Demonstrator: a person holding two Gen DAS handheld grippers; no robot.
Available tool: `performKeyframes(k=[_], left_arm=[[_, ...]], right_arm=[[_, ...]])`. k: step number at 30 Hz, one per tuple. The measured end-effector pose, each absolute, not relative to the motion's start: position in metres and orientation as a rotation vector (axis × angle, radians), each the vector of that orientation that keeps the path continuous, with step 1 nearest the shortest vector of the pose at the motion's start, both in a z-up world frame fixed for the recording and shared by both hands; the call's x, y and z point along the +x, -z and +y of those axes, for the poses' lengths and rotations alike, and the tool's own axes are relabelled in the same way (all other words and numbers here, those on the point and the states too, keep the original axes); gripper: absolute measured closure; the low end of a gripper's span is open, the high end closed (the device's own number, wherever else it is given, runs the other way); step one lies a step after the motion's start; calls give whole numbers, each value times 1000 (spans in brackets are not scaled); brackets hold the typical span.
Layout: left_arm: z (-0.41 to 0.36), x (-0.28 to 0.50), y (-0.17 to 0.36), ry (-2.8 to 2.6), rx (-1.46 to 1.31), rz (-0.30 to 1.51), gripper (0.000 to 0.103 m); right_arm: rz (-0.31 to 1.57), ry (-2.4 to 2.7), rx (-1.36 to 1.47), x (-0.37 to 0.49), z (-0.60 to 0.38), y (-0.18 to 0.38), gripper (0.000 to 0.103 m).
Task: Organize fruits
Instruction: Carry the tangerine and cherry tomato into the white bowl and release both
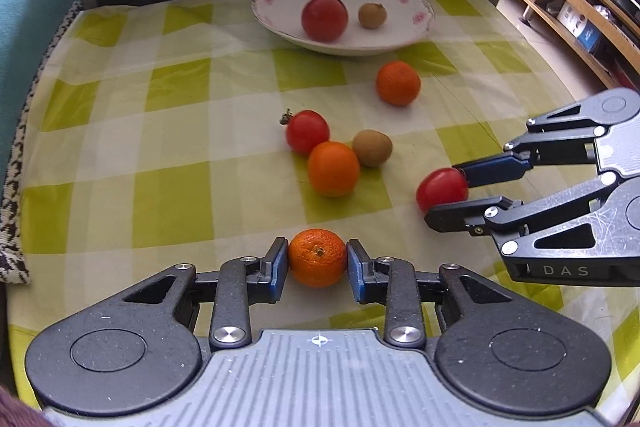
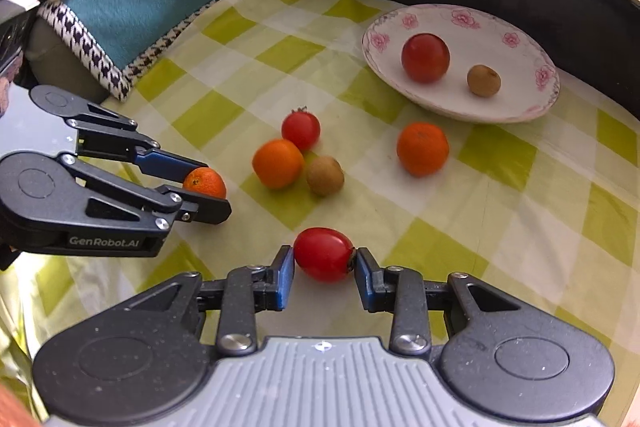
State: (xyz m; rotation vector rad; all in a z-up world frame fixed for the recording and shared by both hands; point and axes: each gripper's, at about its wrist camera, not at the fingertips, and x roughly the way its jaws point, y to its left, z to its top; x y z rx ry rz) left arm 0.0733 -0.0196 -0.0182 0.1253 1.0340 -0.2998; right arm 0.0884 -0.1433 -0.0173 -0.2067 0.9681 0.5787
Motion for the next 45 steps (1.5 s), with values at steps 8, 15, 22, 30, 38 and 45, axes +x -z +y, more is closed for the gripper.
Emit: performKeyframes(k=[8,15,22,30,38,45], left_arm=[[-26,69,21,333,189,1020,54],[-27,67,21,324,221,1017,42],[-27,67,21,336,217,1024,46],[-30,65,19,353,211,1030,64],[-33,68,15,357,205,1023,64],[-38,69,19,362,221,1035,64]], right_arm=[[961,-599,-230,91,-141,20,67],[951,-612,-240,93,-139,20,65],[950,-618,-246,91,-140,20,64],[956,-605,-261,89,-139,19,67],[943,-618,-276,89,-134,16,67],[956,-621,-283,89,-133,19,67]])
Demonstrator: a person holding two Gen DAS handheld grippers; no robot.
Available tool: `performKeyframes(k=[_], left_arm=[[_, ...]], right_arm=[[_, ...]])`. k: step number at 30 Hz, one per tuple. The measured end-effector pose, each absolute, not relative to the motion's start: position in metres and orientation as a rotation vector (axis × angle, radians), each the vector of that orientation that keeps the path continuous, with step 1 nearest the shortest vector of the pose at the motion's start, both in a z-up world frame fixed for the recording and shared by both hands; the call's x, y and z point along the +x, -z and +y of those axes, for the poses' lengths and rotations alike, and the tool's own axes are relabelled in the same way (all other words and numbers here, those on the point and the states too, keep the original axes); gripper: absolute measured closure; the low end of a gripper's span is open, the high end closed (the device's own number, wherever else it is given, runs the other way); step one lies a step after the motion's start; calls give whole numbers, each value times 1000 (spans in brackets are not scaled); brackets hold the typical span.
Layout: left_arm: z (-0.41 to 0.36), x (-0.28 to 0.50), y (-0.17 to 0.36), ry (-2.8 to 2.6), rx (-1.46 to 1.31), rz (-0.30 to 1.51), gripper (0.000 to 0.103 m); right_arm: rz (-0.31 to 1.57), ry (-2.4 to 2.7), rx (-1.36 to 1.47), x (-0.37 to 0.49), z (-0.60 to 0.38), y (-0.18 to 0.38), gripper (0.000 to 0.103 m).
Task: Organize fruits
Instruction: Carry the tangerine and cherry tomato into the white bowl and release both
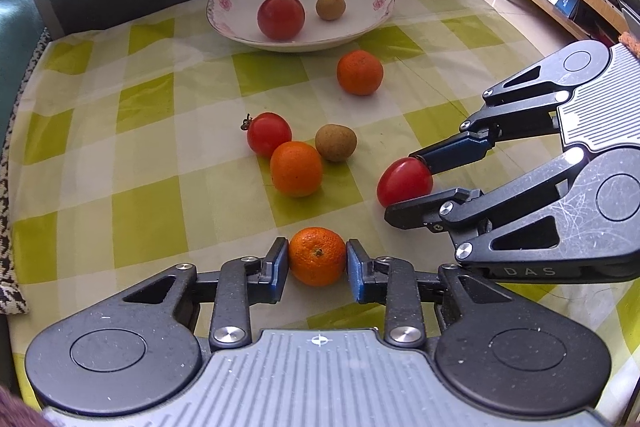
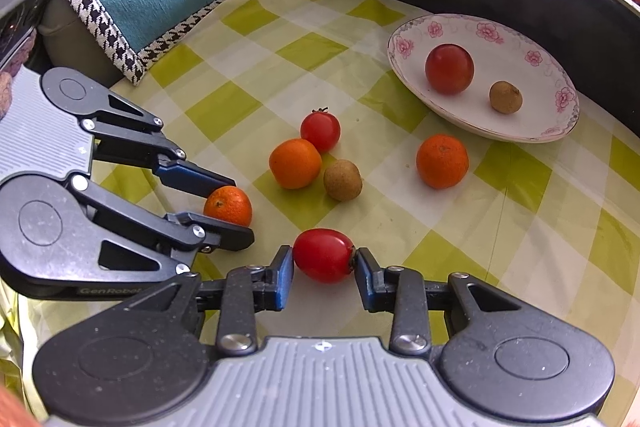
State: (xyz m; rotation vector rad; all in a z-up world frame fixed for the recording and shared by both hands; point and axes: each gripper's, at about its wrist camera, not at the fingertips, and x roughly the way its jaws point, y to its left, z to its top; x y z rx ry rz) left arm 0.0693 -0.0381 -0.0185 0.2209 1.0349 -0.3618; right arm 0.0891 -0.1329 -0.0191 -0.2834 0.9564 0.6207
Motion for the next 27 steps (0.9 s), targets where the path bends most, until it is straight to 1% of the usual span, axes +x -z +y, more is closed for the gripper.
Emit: performKeyframes(k=[12,27], left_arm=[[-41,74,12,351,226,1026,65],[-43,96,-15,321,204,945,66]], right_arm=[[962,-595,-268,95,-135,17,67],[877,-544,-223,109,-144,-9,67]])
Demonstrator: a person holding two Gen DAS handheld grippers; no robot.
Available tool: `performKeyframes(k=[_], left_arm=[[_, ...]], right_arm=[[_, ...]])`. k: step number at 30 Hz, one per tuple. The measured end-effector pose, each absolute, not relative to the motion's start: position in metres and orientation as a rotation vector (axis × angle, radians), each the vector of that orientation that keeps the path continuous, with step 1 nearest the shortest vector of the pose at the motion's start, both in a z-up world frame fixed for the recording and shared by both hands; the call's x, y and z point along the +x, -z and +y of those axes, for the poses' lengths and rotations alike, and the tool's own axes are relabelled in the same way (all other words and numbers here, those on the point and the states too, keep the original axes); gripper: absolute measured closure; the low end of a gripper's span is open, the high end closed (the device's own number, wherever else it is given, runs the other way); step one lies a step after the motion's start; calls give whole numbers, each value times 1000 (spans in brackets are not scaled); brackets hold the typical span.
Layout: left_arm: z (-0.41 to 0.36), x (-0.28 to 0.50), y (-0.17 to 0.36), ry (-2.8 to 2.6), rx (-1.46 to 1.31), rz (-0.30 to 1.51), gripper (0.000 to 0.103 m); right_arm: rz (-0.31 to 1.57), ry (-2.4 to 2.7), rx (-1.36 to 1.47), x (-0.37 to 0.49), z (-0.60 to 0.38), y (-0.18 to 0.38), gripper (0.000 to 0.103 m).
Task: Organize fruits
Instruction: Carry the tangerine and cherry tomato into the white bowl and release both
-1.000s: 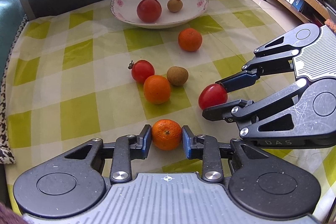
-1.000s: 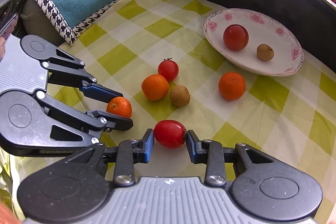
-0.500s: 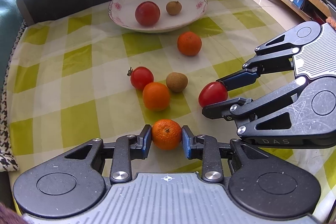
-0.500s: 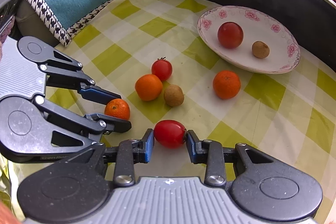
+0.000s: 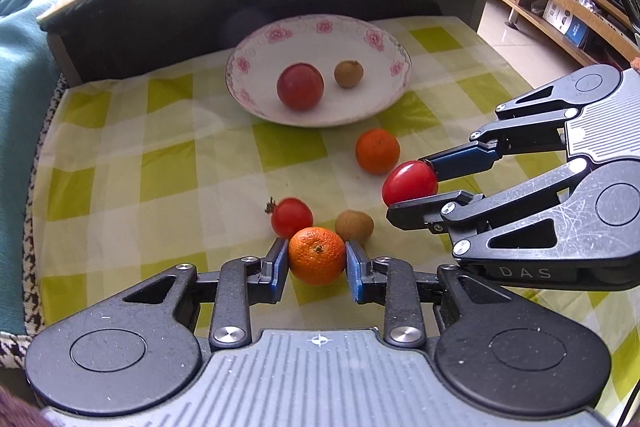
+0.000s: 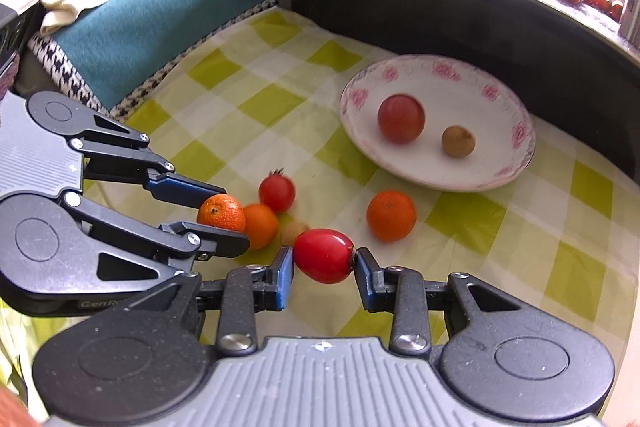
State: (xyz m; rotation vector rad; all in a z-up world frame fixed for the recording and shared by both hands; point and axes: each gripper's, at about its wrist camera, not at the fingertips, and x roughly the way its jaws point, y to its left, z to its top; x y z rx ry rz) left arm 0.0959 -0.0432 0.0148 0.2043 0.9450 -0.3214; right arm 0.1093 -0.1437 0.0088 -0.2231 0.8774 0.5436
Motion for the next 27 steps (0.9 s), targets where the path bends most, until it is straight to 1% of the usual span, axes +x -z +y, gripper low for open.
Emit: performKeyframes(k=[8,17,27], left_arm=[[-53,118,-25,303,236,895,66],[-60,161,-33,276,229,838,66],[-66,184,-22,294,232,840,66]], right_arm=[[845,-499,-200,126,-151,-18,67],[808,-414,-118,168,-166,-28,67],[826,-356,-78,200,-175,-13,67]])
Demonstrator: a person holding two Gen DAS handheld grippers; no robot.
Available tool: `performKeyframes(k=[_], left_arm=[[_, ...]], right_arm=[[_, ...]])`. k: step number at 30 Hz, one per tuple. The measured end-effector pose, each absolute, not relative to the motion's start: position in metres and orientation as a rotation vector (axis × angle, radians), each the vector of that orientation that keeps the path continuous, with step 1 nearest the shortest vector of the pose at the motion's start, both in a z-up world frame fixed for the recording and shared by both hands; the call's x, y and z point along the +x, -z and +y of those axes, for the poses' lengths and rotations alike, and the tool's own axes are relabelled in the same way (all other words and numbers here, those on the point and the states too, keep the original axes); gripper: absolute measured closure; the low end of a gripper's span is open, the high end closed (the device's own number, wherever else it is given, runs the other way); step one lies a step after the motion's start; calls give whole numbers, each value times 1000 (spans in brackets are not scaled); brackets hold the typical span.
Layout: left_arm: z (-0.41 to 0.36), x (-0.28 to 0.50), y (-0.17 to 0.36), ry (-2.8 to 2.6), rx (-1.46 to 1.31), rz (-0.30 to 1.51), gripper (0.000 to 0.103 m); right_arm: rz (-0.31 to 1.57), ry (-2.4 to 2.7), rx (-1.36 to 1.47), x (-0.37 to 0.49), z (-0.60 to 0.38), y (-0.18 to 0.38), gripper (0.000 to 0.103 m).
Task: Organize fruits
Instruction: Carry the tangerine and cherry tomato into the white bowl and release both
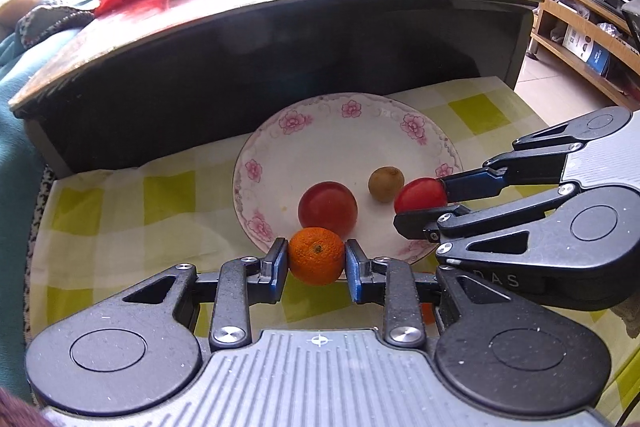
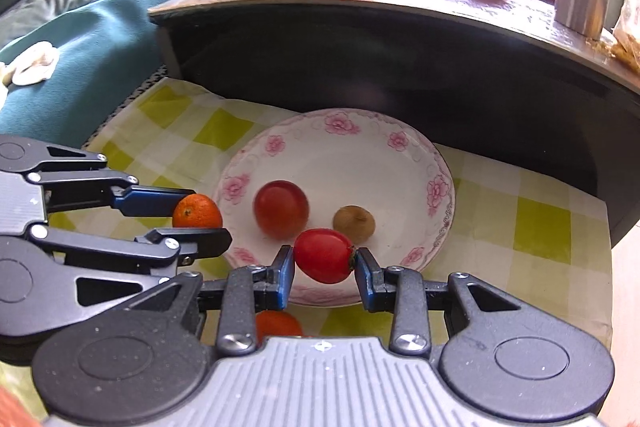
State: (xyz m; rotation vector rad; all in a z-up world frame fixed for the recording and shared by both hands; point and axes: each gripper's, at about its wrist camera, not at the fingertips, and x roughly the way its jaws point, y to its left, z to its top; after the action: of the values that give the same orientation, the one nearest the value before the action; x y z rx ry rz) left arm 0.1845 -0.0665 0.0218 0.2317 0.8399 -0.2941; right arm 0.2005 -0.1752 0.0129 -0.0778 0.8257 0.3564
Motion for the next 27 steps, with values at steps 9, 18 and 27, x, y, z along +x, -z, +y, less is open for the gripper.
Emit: performKeyframes(k=[9,18,27], left_arm=[[-70,197,-13,295,216,848,66],[-70,202,-10,281,208,855,58],[-69,199,-15,271,207,831,52]], right_arm=[[833,-321,-83,213,-180,-2,67],[821,-312,-92,217,-182,0,66],[794,-310,-85,216,-184,-6,64]])
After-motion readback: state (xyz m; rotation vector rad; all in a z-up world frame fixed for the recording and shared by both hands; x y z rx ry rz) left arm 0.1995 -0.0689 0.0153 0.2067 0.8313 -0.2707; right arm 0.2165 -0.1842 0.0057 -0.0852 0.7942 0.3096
